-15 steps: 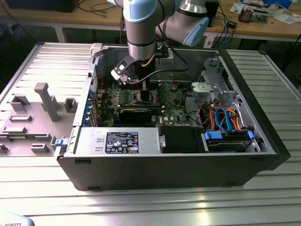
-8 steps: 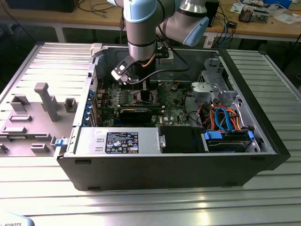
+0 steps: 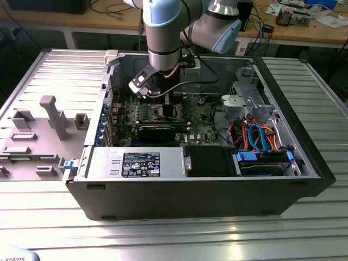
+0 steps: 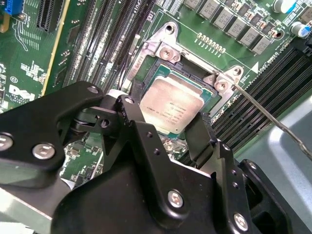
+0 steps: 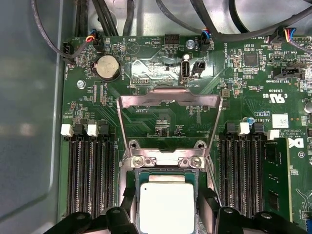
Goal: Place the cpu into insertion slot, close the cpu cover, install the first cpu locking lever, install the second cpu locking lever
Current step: 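Place the cpu into insertion slot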
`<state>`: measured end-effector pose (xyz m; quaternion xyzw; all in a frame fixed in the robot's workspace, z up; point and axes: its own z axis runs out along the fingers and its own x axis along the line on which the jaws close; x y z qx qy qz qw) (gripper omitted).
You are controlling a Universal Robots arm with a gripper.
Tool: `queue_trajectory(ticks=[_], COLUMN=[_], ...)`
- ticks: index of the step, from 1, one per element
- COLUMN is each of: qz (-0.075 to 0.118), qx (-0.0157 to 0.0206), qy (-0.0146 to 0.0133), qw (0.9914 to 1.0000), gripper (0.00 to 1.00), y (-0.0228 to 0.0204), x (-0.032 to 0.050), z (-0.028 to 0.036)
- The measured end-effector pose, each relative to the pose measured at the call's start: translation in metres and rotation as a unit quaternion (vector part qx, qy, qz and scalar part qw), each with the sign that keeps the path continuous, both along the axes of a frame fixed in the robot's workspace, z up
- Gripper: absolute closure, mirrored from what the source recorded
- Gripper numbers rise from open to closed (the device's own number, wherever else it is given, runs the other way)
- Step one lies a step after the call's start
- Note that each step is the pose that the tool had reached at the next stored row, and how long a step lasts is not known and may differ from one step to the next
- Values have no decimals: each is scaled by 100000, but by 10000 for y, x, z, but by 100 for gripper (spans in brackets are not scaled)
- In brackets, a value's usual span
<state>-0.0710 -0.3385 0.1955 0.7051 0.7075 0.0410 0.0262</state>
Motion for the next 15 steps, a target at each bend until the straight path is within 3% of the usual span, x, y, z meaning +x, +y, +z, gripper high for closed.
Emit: queue_trajectory(ticks=[8,15], qz=[-3,-1], qx=[6,6], qy=[-1,36], qw=[100000,100000], gripper=[38,38], y=[0,0], x=[0,0], z=[33,132])
